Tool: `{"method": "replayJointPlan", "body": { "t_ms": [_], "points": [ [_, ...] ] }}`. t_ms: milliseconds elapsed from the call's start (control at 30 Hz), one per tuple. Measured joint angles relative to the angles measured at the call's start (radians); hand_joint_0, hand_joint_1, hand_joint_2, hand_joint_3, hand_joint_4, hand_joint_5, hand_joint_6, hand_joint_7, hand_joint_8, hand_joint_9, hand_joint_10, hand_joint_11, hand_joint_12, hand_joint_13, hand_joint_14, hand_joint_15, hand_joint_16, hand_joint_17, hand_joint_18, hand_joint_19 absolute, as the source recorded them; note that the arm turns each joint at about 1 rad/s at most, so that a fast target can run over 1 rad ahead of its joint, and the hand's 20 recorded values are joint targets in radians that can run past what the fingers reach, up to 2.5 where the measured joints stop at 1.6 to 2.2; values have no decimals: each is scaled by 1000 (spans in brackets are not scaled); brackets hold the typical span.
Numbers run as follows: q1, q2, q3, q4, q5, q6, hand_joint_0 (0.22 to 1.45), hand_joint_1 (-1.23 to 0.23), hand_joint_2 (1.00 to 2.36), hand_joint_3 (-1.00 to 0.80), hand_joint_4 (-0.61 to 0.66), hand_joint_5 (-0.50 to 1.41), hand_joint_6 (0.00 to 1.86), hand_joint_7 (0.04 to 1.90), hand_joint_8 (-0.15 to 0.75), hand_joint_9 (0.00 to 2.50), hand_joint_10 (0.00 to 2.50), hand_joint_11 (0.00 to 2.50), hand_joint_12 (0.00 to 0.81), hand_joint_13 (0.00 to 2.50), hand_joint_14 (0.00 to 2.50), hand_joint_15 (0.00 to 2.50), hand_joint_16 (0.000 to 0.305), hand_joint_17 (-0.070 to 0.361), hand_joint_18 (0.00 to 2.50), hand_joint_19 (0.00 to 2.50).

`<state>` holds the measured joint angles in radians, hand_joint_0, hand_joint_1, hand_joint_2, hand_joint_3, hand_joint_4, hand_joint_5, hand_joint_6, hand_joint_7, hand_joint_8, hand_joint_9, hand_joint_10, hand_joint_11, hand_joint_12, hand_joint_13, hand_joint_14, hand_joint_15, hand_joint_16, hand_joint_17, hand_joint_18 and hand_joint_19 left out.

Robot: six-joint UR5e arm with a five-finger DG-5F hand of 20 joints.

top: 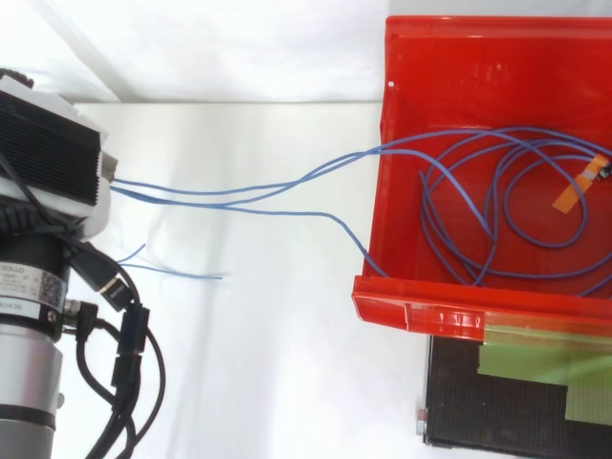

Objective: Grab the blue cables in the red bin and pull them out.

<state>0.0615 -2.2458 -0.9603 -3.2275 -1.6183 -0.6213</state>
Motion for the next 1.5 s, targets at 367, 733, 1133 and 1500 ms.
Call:
{"method": "replayJointPlan", "body": {
  "t_ms": [367, 733, 1133, 1500],
  "points": [
    [3, 0, 0, 0, 0, -1, 703, -853, 1000, -1000, 70, 400, 1163, 334, 361, 65, 2091, 678, 241, 953, 11, 527, 45, 101, 821, 493],
    [5, 0, 0, 0, 0, -1, 695, -850, 1000, -1000, 95, 465, 1151, 329, 361, 200, 2073, 683, 229, 959, 13, 520, 43, 97, 831, 499],
    [6, 0, 1, 0, 0, -2, 631, -685, 1000, -1000, 176, 533, 1052, 360, 406, 293, 1975, 688, 246, 972, 11, 523, 46, 103, 849, 454],
    [10, 0, 2, 4, 1, -2, 622, -661, 1000, -1000, 198, 590, 955, 427, 402, 382, 1670, 823, 235, 964, 12, 507, 46, 103, 827, 439]
  ]
}}
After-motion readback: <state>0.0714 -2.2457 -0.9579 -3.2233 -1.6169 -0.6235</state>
